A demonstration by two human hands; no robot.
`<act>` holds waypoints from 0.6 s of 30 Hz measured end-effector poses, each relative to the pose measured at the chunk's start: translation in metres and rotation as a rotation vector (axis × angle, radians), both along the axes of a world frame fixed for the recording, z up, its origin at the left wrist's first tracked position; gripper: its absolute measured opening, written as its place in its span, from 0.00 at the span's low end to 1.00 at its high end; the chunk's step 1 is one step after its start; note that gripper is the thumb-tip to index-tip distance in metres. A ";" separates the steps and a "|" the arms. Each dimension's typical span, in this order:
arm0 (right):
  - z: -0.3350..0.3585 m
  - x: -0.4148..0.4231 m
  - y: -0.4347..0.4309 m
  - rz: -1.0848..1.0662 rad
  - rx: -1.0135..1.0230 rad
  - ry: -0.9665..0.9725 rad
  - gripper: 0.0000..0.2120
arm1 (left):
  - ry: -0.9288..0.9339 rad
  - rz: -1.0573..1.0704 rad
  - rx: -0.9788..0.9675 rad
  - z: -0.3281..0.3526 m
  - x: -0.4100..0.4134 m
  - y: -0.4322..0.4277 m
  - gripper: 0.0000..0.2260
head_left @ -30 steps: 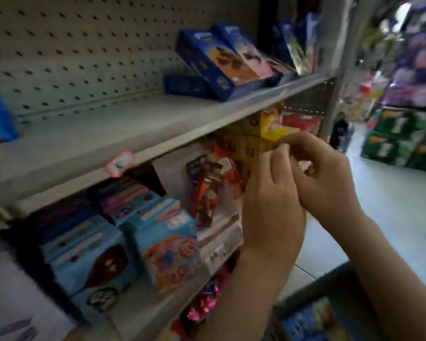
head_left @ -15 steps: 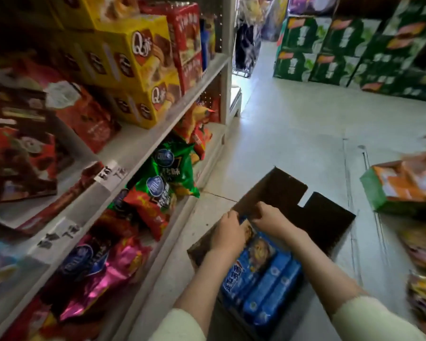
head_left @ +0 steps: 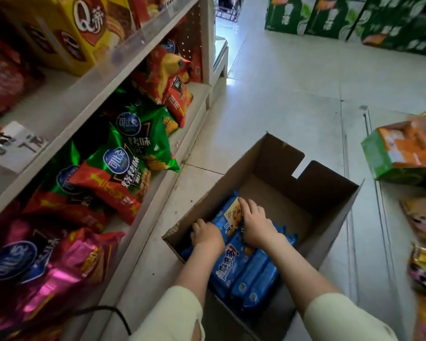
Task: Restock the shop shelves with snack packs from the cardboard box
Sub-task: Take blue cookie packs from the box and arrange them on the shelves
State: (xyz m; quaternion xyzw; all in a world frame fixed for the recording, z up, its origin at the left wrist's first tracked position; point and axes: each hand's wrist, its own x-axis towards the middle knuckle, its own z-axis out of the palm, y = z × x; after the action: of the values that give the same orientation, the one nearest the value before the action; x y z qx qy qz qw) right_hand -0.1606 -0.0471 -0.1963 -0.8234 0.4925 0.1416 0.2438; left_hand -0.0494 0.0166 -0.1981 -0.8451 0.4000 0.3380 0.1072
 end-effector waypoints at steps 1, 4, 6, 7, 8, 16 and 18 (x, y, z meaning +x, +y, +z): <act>0.000 0.000 0.000 0.040 -0.030 0.004 0.45 | -0.005 -0.018 0.026 -0.001 -0.002 0.000 0.27; -0.006 0.000 0.000 0.207 -0.110 0.058 0.47 | 0.019 0.007 0.056 -0.007 -0.005 0.001 0.29; -0.010 0.000 0.001 0.311 -0.124 0.121 0.45 | 0.097 0.056 0.045 -0.010 -0.006 0.000 0.32; -0.011 0.001 0.001 0.346 -0.121 0.150 0.44 | 0.128 0.079 0.039 -0.011 -0.005 0.000 0.34; -0.012 0.001 0.002 0.370 -0.113 0.171 0.43 | 0.139 0.090 0.035 -0.010 -0.005 0.000 0.35; -0.010 -0.001 0.005 0.459 -0.195 0.255 0.40 | 0.089 -0.046 0.014 -0.001 -0.011 0.005 0.32; -0.011 -0.003 0.003 0.445 -0.205 0.243 0.40 | 0.113 -0.060 0.003 0.001 -0.013 0.005 0.33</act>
State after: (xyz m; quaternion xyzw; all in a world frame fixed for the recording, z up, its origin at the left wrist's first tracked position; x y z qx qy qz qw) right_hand -0.1632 -0.0440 -0.2075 -0.9088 0.3368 0.2387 0.0611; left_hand -0.0619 0.0219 -0.1968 -0.8121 0.4302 0.3823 0.0959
